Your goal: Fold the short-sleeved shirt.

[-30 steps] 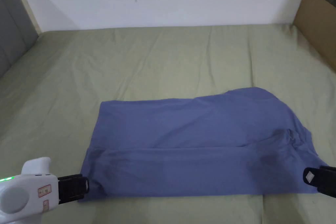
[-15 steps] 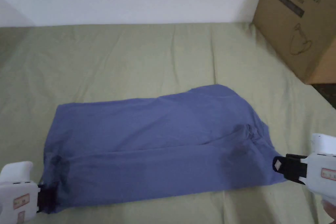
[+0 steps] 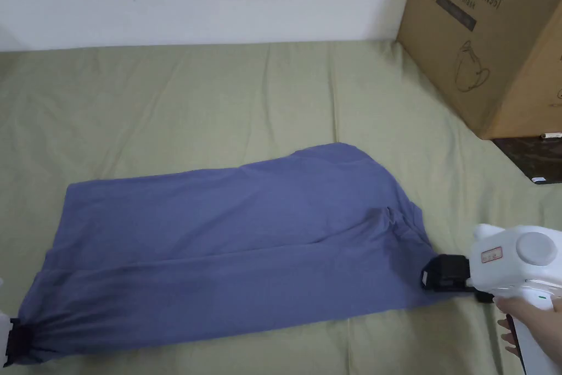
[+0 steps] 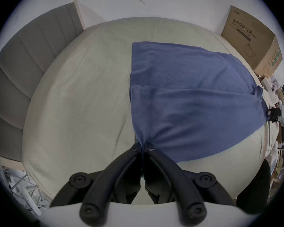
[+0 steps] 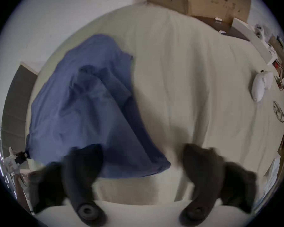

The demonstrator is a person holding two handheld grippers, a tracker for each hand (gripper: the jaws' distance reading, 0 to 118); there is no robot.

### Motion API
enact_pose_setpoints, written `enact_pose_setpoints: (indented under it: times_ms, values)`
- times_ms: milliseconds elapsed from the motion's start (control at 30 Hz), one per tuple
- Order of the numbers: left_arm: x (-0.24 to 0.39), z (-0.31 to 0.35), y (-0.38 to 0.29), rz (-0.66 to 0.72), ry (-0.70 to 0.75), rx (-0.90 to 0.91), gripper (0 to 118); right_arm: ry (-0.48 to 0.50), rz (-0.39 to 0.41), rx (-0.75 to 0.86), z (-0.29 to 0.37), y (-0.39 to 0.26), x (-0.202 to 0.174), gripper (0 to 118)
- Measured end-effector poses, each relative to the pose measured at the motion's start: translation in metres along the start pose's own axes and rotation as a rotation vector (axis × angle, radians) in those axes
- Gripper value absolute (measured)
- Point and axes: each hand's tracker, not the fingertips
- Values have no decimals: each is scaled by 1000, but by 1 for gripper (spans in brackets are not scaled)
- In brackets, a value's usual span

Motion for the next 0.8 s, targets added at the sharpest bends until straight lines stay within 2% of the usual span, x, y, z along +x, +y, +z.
enact_pose_setpoints:
  times_ms: [33, 67, 100, 133, 200, 233, 267, 433, 600, 800]
  values:
    - [-2, -2, -2, 2, -4, -7, 1, -36, 26, -12, -3, -1, -2, 74]
    - [-1, -2, -2, 5, -6, -12, 1, -101, 64, 19, 2, -4, -7, 72]
    - [-1, -3, -3, 8, -7, -15, 1, -47, 39, 28, 6, -4, -8, 66]
    - [0, -4, -2, 9, -7, -17, 1, -45, 29, 35, 8, -4, -7, 56]
    - [-4, -4, -3, 13, -16, -25, 1, -37, 21, 58, 13, -5, 1, 20]
    - [-4, -4, -2, 14, -21, -26, 1, -26, 36, 75, 17, -5, 5, 14]
    - [-4, -3, -1, 13, -25, -27, 1, 18, 47, 86, 21, -5, 7, 11]
    - [-15, 4, 2, 6, -50, -38, 1, -6, 115, 140, 58, -35, -21, 9]
    - [-25, 19, -3, -4, -87, -53, 1, 37, 105, 133, 78, -39, -11, 9]
    - [-37, 43, -30, -30, -122, -88, 1, 37, 132, 91, 96, -75, 2, 9]
